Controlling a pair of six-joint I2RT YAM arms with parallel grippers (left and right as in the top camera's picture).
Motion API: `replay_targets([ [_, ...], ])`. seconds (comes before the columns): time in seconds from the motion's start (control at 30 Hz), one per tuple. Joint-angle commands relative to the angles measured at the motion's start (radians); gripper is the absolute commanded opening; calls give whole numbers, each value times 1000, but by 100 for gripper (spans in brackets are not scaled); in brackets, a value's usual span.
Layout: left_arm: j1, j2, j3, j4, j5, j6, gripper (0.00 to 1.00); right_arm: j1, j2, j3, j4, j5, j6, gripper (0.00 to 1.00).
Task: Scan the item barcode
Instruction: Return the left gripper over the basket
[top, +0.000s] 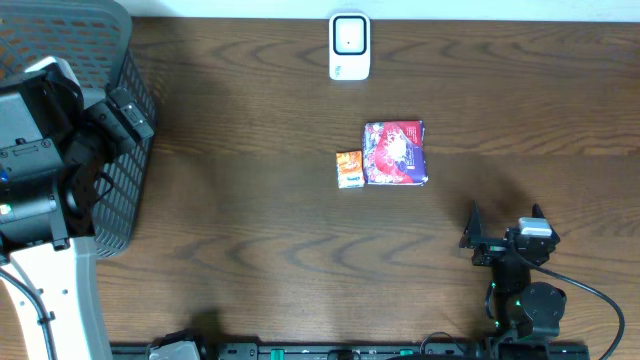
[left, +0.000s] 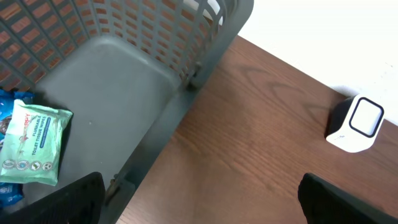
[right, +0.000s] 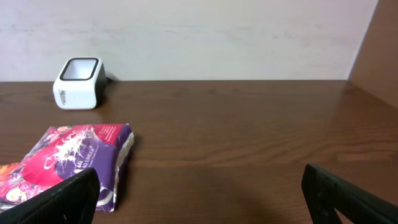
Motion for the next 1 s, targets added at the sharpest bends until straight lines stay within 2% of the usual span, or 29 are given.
replay_targets([
  [0.0, 5, 1, 11, 1, -10, 6, 99, 5, -4, -2, -4, -5, 18, 99],
  [0.63, 5, 2, 11, 1, -25, 6, 99, 5, -4, -2, -4, -5, 18, 99],
  [0.97, 18, 25, 11, 40, -177, 6, 99, 5, -4, -2, -4, -5, 18, 99],
])
